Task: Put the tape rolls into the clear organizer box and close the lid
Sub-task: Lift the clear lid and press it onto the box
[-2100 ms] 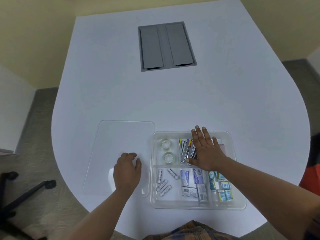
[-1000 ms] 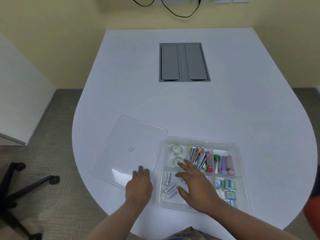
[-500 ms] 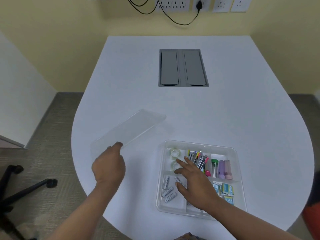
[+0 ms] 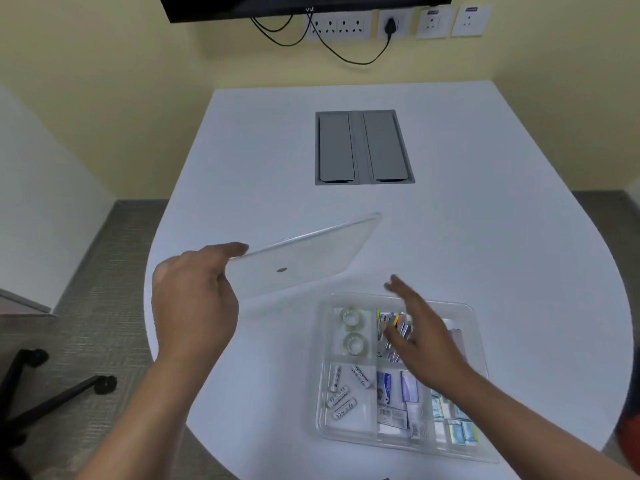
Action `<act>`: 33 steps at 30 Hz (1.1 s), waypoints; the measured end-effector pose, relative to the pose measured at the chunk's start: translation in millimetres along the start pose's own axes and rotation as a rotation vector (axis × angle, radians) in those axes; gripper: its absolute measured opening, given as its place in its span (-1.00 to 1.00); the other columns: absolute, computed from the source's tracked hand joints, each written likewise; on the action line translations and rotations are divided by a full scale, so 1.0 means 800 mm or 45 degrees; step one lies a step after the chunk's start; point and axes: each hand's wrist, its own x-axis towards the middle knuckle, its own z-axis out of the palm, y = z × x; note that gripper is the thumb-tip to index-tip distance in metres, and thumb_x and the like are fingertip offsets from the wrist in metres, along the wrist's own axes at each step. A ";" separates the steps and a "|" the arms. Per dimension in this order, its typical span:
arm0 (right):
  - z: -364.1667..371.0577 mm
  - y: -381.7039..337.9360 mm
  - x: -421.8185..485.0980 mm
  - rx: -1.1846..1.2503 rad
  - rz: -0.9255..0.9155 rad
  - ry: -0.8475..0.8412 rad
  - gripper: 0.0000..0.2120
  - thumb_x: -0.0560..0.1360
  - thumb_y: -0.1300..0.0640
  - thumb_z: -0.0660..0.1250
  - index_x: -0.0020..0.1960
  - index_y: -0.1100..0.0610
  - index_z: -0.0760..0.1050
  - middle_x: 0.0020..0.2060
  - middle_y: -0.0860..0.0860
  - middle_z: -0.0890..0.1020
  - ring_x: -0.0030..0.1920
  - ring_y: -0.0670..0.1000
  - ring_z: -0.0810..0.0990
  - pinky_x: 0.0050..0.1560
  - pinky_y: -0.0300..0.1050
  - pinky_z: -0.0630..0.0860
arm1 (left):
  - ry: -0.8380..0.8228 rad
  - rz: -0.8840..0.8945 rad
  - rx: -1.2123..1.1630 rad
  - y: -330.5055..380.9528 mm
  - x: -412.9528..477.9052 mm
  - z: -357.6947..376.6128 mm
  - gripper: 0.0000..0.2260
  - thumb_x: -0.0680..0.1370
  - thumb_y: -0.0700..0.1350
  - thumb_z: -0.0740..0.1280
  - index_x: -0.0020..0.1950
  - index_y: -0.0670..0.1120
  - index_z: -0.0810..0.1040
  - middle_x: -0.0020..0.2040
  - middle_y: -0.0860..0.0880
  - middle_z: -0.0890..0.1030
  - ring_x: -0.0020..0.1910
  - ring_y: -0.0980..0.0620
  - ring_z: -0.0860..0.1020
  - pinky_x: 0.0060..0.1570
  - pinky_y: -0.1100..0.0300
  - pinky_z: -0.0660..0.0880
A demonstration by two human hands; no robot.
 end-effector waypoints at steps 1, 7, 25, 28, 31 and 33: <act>-0.009 -0.001 0.005 0.042 -0.003 0.056 -0.32 0.52 0.08 0.36 0.43 -0.37 0.08 0.52 -0.26 0.17 0.41 -0.23 0.28 0.35 -0.07 0.32 | -0.019 0.054 -0.045 0.005 0.004 -0.005 -0.60 0.44 -0.46 0.23 0.08 -0.06 0.65 -0.22 -0.05 0.69 -0.26 -0.11 0.61 -0.02 -0.09 0.52; -0.057 0.000 0.020 0.210 0.024 0.187 -0.32 0.54 -0.22 0.21 0.54 -0.19 -0.04 0.55 -0.17 0.09 0.52 -0.17 0.10 0.46 -0.08 0.12 | -0.125 0.406 -0.214 0.041 0.031 -0.021 -0.71 0.51 -0.31 0.23 0.10 -0.04 0.63 -0.05 0.13 0.66 -0.12 0.07 0.60 0.07 0.27 0.40; -0.104 0.070 -0.076 0.689 0.771 0.623 -0.87 0.64 0.10 0.15 0.07 0.06 0.46 -0.25 0.06 0.64 -0.32 0.00 0.60 -0.21 -0.09 0.46 | -0.749 -0.511 -0.719 0.035 -0.078 0.152 -0.73 0.49 -0.26 0.37 0.14 -0.02 0.50 -0.15 0.06 0.65 -0.24 0.06 0.62 -0.09 0.08 0.55; -0.094 0.099 -0.093 0.597 0.912 0.642 -0.89 0.61 0.21 0.18 0.12 0.11 0.41 -0.11 0.07 0.60 -0.20 0.05 0.65 -0.19 -0.07 0.50 | -0.887 -0.620 -0.657 0.024 -0.112 0.175 -0.65 0.49 -0.24 0.37 0.21 0.04 0.46 -0.12 0.03 0.62 -0.23 0.00 0.65 -0.11 0.10 0.56; -0.087 0.121 -0.106 0.439 1.004 0.642 -0.88 0.57 0.23 0.27 0.09 0.15 0.50 -0.06 0.08 0.61 -0.10 0.05 0.65 -0.13 -0.02 0.57 | -0.864 -0.638 -0.516 0.019 -0.128 0.193 -0.64 0.45 -0.15 0.45 0.16 0.06 0.40 -0.10 0.00 0.57 -0.24 0.05 0.64 -0.23 0.19 0.51; -0.084 0.131 -0.109 0.297 1.030 0.610 -0.90 0.53 0.18 0.33 0.05 0.09 0.55 -0.06 0.05 0.64 -0.08 0.08 0.65 0.02 0.12 0.59 | -0.830 -0.616 -0.402 0.016 -0.134 0.202 -0.66 0.43 -0.10 0.48 0.14 0.00 0.44 -0.11 0.03 0.58 -0.24 0.10 0.61 -0.23 0.19 0.50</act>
